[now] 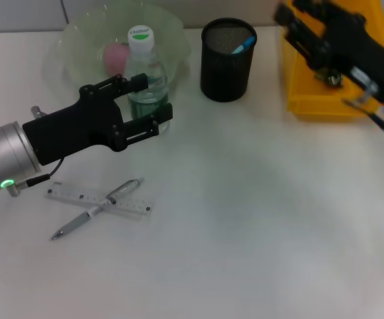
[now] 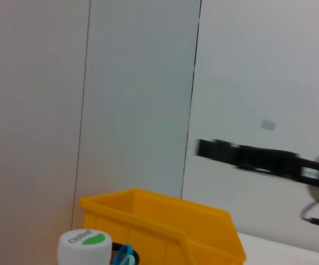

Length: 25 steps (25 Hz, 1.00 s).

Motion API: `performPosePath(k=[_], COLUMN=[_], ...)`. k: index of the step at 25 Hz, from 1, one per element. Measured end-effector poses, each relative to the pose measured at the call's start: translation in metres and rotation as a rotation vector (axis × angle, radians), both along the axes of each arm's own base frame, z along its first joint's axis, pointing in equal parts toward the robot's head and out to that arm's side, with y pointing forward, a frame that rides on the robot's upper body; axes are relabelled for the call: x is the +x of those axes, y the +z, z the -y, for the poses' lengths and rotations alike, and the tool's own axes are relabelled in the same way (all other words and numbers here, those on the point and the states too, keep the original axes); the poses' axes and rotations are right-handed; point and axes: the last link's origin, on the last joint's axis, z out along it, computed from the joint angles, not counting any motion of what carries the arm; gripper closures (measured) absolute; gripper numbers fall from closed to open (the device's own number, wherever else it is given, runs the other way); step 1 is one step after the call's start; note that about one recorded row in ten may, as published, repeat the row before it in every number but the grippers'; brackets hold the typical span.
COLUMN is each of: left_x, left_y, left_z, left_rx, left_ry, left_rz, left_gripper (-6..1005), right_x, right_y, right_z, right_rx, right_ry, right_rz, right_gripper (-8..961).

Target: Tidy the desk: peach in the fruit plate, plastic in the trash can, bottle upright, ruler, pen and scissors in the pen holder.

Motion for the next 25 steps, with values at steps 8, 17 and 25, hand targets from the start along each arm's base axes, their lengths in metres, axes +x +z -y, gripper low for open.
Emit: performPosePath(k=[8, 17, 25], left_x=[0.003, 0.005, 0.004], left_y=[-0.001, -0.002, -0.001], left_z=[0.0, 0.005, 0.009], left_rx=[-0.01, -0.041, -0.069], left_ry=[-0.011, -0.017, 0.004], left_rz=[0.003, 0.033, 0.061], left_gripper=[260, 261, 260], right_x=[0.035, 0.05, 0.05], right_y=[-0.006, -0.017, -0.023], right_z=[0.063, 0.085, 0.088], right_rx=[-0.05, -0.09, -0.114], right_ry=[-0.013, -0.073, -0.082], right_rz=[-0.112, -0.13, -0.142], right_gripper=[525, 524, 524])
